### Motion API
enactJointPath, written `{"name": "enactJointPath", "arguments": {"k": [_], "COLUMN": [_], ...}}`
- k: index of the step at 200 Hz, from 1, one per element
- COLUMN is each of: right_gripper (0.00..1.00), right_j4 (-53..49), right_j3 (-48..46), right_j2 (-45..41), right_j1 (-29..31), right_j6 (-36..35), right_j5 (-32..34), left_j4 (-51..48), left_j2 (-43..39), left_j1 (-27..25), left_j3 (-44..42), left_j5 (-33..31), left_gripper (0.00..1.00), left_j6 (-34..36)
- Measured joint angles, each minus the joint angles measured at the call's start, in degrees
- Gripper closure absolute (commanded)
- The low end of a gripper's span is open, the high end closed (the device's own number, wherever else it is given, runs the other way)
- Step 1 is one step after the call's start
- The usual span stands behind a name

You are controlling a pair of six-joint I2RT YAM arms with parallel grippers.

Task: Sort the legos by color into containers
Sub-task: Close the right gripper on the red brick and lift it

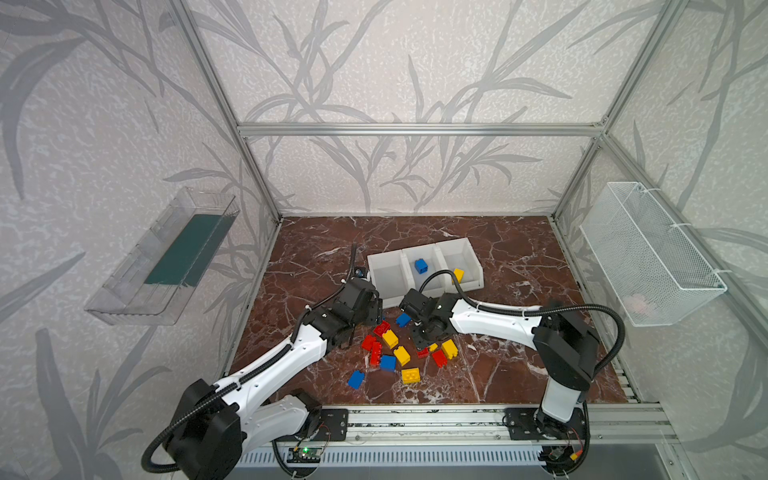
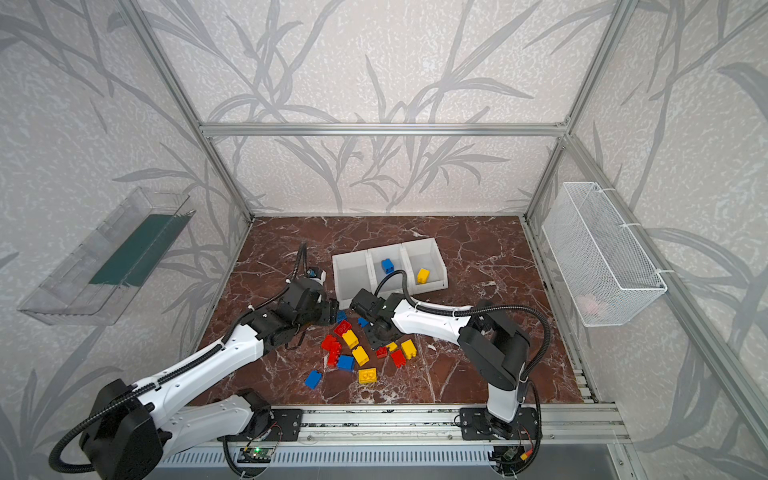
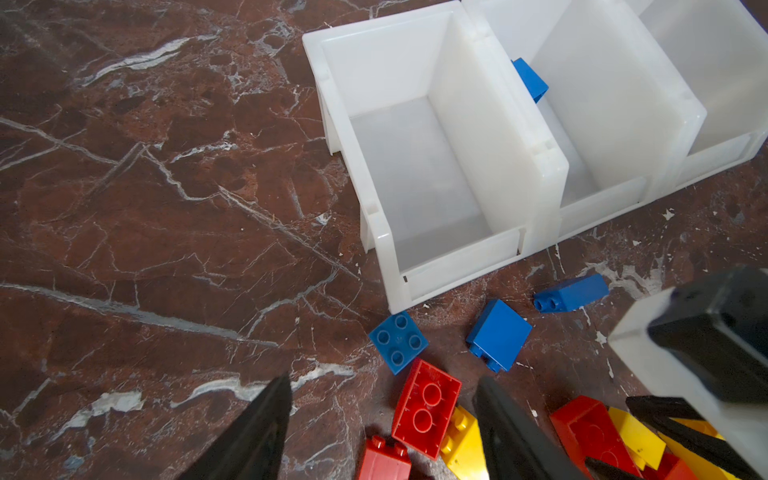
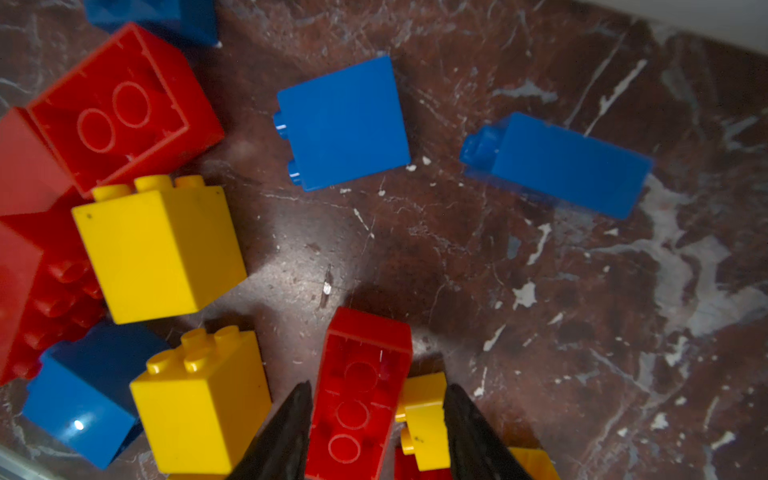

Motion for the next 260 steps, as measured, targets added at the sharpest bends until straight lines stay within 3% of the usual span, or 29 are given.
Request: {"name": "enactJointPath", "arguments": {"k": [60,162,218,260], "right_gripper": [0.66,0.71,0.71,0.7], "right_j4": [-0.68,-3.15,-7.43,-8.44], "right_j3": [1.77,5.64,23.69,37.38], "right_j2": [2.8,2.93,4.61,12.52], "right_j1": [0.57,0.79,-1.05,-4.5], "right_j6": [0.24,-0.44,-7.63,-12.37], "right_j5": [0.24,1.4,3.87,4.92], "left_j4": [0.35,0.76,0.92,0.9], "left_j2": [-0.35,-3.74,-6.56,-8.7], "left_j1": [0.09,0.2,0.24,0.31], "left_j3": [-1.29,-4.22,-6.32,-7.48], "left_j5": [-0.02,-0.17,-0.24,-0.24], "left_gripper": [0.28,0.27,0.28,0.27], "left_j6": [-0.57,-1.07,-1.88,-2.78]}}
